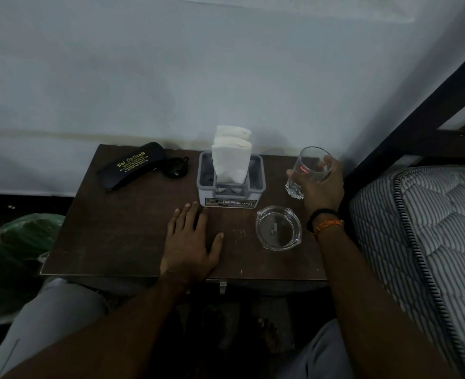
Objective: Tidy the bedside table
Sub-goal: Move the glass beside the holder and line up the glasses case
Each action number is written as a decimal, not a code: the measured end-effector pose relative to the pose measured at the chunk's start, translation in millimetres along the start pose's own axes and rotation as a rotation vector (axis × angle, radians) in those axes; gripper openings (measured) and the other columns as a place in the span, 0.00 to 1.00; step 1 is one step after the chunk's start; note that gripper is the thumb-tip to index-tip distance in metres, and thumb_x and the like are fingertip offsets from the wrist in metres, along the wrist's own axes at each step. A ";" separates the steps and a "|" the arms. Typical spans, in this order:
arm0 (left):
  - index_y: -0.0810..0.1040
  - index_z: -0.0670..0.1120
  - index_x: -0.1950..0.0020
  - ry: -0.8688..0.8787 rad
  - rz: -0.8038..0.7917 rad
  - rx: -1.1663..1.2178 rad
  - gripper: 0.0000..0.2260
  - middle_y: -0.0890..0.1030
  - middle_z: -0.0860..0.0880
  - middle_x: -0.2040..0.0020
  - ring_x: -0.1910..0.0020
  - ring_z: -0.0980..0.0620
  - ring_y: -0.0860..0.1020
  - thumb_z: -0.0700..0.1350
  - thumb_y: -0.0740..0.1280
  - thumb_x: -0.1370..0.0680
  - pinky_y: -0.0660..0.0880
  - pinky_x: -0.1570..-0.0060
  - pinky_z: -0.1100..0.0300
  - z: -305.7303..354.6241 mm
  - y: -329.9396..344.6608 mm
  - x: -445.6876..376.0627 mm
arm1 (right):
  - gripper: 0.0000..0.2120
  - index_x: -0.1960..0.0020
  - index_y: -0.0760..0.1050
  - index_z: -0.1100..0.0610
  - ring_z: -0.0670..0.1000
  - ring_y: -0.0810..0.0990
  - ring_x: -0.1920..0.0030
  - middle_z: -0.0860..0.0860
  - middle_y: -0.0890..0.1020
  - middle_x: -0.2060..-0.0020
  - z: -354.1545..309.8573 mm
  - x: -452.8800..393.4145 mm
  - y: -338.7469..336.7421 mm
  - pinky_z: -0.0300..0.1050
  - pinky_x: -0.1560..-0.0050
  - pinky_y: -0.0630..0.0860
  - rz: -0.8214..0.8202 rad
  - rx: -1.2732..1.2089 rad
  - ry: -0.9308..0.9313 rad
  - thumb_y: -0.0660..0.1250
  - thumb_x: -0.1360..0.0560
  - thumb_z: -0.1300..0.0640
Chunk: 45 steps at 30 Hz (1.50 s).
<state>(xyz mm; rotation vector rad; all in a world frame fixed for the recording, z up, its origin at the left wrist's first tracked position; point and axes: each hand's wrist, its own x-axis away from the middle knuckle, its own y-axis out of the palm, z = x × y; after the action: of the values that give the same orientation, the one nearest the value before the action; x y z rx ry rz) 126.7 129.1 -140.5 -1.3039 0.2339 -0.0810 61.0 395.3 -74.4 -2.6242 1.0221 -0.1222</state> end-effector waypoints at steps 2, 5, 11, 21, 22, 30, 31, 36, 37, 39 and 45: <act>0.70 0.44 0.29 -0.003 -0.001 -0.008 0.29 0.67 0.43 0.26 0.25 0.44 0.62 0.62 0.56 0.23 0.57 0.25 0.46 -0.1 0.3 0.3 | 0.34 0.40 0.72 0.50 0.49 0.78 0.45 0.47 0.78 0.44 2.2 0.2 1.0 0.45 0.47 0.80 0.028 0.042 -0.018 0.83 0.41 0.51; 0.70 0.45 0.29 -0.004 -0.005 -0.011 0.29 0.67 0.43 0.26 0.24 0.44 0.62 0.62 0.56 0.22 0.56 0.25 0.46 -2.4 1.3 0.3 | 0.34 0.40 0.73 0.49 0.49 0.80 0.46 0.46 0.80 0.45 1.2 5.4 1.2 0.51 0.45 0.81 0.071 0.071 -0.013 0.82 0.42 0.48; 0.69 0.45 0.28 -0.020 -0.016 -0.008 0.29 0.66 0.42 0.25 0.24 0.42 0.60 0.62 0.57 0.23 0.55 0.25 0.46 -1.3 -2.3 0.0 | 0.37 0.38 0.71 0.49 0.47 0.80 0.46 0.44 0.80 0.45 -24.6 26.4 -18.3 0.49 0.45 0.81 0.134 0.067 -0.096 0.78 0.44 0.40; 0.68 0.44 0.28 -0.028 -0.034 0.019 0.30 0.65 0.41 0.24 0.24 0.40 0.60 0.62 0.58 0.23 0.55 0.25 0.45 0.4 -1.6 1.3 | 0.37 0.38 0.73 0.50 0.45 0.81 0.46 0.44 0.81 0.45 -29.9 100.9 -34.4 0.48 0.44 0.80 -0.070 0.136 -0.146 0.80 0.43 0.41; 0.68 0.44 0.28 -0.026 -0.032 0.022 0.30 0.65 0.41 0.25 0.24 0.40 0.60 0.62 0.58 0.23 0.55 0.25 0.45 0.5 -1.9 1.5 | 0.37 0.38 0.72 0.49 0.46 0.81 0.46 0.44 0.81 0.45 -26.9 104.7 -34.3 0.49 0.44 0.81 -0.084 0.152 -0.146 0.79 0.44 0.41; 0.70 0.44 0.30 -0.011 -0.006 0.020 0.28 0.67 0.41 0.26 0.26 0.40 0.62 0.61 0.60 0.23 0.58 0.27 0.44 0.7 -3.5 2.2 | 0.37 0.37 0.71 0.49 0.48 0.80 0.44 0.44 0.81 0.43 -12.1 111.1 -34.7 0.50 0.43 0.79 -0.136 0.242 -0.136 0.80 0.42 0.41; 0.70 0.44 0.30 -0.013 -0.005 0.019 0.28 0.67 0.41 0.26 0.26 0.40 0.62 0.61 0.60 0.23 0.58 0.27 0.44 0.5 -3.3 2.4 | 0.38 0.37 0.71 0.49 0.48 0.79 0.44 0.45 0.80 0.43 -10.5 111.3 -34.4 0.50 0.43 0.79 -0.138 0.248 -0.136 0.80 0.42 0.41; 0.70 0.44 0.29 -0.014 -0.002 0.029 0.29 0.67 0.42 0.26 0.25 0.40 0.62 0.62 0.59 0.23 0.58 0.26 0.44 -0.1 -1.0 1.7 | 0.36 0.37 0.70 0.48 0.47 0.79 0.44 0.45 0.80 0.43 -4.4 109.3 -33.9 0.50 0.43 0.79 -0.134 0.239 -0.132 0.81 0.41 0.45; 0.70 0.45 0.29 -0.014 -0.002 0.028 0.29 0.67 0.42 0.25 0.25 0.40 0.62 0.62 0.58 0.23 0.58 0.26 0.44 -0.5 -0.9 1.5 | 0.36 0.36 0.71 0.49 0.47 0.79 0.44 0.45 0.80 0.43 -4.3 108.7 -33.8 0.49 0.43 0.79 -0.136 0.232 -0.131 0.81 0.40 0.45; 0.70 0.45 0.29 -0.014 0.000 0.024 0.29 0.67 0.42 0.25 0.25 0.40 0.62 0.62 0.58 0.23 0.58 0.26 0.44 -1.0 -0.8 1.8 | 0.36 0.36 0.70 0.50 0.47 0.78 0.44 0.46 0.80 0.42 -4.0 107.5 -34.0 0.47 0.42 0.79 -0.140 0.227 -0.139 0.81 0.40 0.46; 0.71 0.44 0.30 -0.010 0.010 0.036 0.29 0.68 0.41 0.26 0.26 0.40 0.62 0.62 0.58 0.23 0.58 0.26 0.44 -1.5 0.2 2.0 | 0.38 0.34 0.69 0.50 0.49 0.78 0.42 0.47 0.79 0.40 -1.6 105.3 -34.4 0.43 0.43 0.77 -0.173 0.220 -0.142 0.81 0.39 0.47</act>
<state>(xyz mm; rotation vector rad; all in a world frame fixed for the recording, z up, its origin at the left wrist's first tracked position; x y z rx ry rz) 128.4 127.4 -141.3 -1.2666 0.2296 -0.0697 160.8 348.0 -65.5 -2.4755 0.6922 -0.0817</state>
